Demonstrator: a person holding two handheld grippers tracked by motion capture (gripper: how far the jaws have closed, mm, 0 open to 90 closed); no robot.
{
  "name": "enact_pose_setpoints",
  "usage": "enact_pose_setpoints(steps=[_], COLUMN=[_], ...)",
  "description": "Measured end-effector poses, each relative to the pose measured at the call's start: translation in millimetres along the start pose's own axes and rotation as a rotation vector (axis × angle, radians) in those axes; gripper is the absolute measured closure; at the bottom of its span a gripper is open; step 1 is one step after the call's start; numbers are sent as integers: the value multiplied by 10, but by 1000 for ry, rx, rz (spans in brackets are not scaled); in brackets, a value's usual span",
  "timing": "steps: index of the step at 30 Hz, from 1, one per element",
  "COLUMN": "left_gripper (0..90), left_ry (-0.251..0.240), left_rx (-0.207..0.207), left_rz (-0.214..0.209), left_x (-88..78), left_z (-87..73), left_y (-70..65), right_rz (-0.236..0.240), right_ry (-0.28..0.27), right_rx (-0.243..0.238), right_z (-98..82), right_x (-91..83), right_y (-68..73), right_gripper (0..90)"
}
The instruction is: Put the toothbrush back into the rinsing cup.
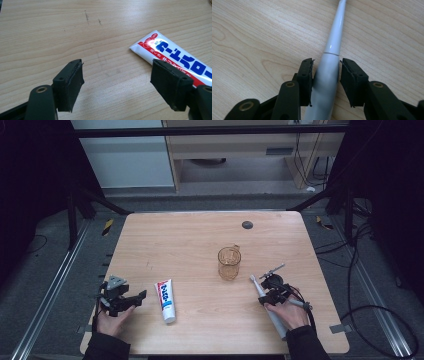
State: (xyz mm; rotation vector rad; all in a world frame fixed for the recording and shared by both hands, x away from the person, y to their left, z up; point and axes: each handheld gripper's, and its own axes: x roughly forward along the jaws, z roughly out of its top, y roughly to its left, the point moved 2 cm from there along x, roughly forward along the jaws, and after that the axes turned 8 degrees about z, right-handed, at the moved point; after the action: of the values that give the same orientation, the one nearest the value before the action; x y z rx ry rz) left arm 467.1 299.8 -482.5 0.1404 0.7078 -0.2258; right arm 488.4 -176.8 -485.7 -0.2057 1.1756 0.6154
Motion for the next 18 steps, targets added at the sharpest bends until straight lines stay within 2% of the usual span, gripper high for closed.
enact_pose_setpoints(steps=[16, 18], left_gripper=[253, 253], left_ry=[1, 2], left_rx=[0, 1], left_rz=[0, 1], left_x=[-1, -1], left_z=[0, 0], left_y=[-1, -1], right_rz=[19, 16], right_ry=[27, 27], right_rx=[20, 11], right_z=[-1, -3], right_x=[37, 44], right_y=[16, 17], right_gripper=[657, 657])
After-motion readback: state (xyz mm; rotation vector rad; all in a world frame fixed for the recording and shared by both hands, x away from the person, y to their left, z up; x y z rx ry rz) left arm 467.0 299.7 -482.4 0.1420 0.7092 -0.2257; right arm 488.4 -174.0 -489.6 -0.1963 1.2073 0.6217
